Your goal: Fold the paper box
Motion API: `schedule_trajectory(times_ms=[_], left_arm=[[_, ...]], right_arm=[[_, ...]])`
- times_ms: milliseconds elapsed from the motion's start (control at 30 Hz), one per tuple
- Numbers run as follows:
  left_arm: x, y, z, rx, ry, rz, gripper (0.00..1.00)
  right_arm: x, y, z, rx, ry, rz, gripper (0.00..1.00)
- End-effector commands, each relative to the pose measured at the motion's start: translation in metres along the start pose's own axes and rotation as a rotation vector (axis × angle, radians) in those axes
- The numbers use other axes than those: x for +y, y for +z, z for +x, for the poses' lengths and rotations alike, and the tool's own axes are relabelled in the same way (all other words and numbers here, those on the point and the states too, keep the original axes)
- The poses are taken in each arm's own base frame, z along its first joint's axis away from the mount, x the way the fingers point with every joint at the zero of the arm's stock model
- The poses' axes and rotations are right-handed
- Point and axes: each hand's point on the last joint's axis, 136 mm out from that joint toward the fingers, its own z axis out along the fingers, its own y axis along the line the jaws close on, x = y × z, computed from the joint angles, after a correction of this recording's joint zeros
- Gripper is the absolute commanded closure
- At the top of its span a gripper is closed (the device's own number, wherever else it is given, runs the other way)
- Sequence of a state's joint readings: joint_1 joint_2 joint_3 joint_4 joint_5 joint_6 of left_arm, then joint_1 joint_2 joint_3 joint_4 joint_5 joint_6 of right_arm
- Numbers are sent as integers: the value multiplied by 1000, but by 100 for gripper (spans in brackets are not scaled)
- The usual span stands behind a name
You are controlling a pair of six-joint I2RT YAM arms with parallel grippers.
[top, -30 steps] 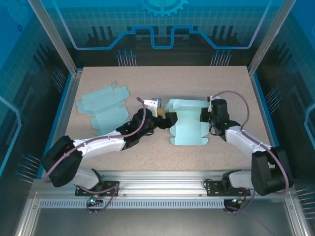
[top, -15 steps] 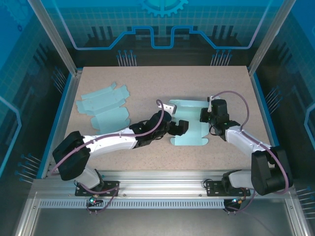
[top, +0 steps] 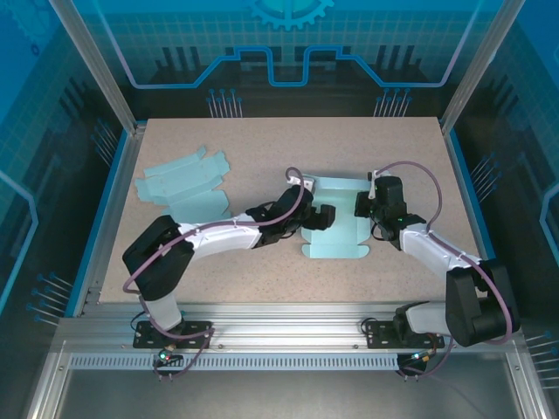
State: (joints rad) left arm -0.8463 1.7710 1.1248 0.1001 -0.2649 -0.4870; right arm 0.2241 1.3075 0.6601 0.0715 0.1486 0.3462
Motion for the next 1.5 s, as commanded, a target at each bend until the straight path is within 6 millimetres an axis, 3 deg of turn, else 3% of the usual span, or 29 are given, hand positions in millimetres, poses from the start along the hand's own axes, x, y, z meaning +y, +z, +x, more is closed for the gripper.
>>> schedule_trajectory(times_ms=[0, 233, 533, 700, 867, 967, 1033, 1167, 1367, 1467], left_arm=[[-14, 1, -27, -74, 37, 53, 2], [-40, 9, -31, -84, 61, 178, 27], [-31, 19, -18, -54, 30, 185, 29], [-45, -19, -26, -67, 72, 305, 28], [-68, -83, -27, -52, 109, 482, 27], [-68, -114, -30, -77, 140, 510, 26], [-57, -125, -35, -118, 167, 460, 26], [-11, -127, -52, -199, 165, 250, 27], [90, -103, -86, -250, -86, 34, 40], [123, -87, -92, -263, -145, -18, 43]], right_arm=[[6, 2, -1, -1, -16, -23, 100], [8, 5, 0, 11, -15, -28, 100], [7, 3, -1, 7, -15, -25, 100], [7, 4, -1, 9, -15, -23, 100], [6, 6, 0, 19, -17, -15, 100], [6, 6, 2, 26, -19, -16, 100], [6, 5, 2, 24, -18, -16, 100], [6, 4, 2, 21, -20, -19, 100], [7, 3, 2, 22, -25, -28, 100], [8, 3, 1, 21, -26, -30, 100]])
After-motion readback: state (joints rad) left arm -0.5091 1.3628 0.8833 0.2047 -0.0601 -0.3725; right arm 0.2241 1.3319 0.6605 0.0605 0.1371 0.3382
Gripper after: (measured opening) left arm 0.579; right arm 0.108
